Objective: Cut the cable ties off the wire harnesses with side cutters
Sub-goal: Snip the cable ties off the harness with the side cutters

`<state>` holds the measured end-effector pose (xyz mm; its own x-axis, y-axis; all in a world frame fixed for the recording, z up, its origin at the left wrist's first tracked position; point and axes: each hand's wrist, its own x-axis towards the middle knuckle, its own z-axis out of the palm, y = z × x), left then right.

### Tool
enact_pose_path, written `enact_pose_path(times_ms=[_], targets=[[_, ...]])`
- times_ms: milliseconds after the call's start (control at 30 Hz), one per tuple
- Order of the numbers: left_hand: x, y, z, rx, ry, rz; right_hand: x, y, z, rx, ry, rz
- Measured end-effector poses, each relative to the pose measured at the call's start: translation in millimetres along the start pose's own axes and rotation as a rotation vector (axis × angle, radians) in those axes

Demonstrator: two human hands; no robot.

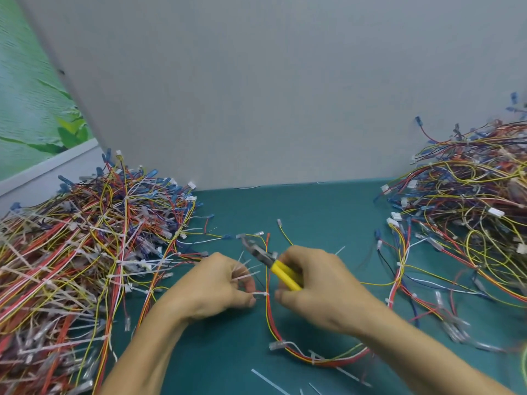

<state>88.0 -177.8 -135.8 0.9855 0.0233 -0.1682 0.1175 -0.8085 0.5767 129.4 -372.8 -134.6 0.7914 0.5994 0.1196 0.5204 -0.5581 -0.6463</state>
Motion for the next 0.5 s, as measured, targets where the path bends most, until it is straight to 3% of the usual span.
enact_pose_path(times_ms=[400, 500], targets=[[4, 0, 5, -0.503, 0.155, 0.030, 18, 4, 48, 0.213, 0.238, 0.094], [6, -5, 6, -0.432, 0.311, 0.076, 19, 7, 43, 0.338, 0.203, 0.185]])
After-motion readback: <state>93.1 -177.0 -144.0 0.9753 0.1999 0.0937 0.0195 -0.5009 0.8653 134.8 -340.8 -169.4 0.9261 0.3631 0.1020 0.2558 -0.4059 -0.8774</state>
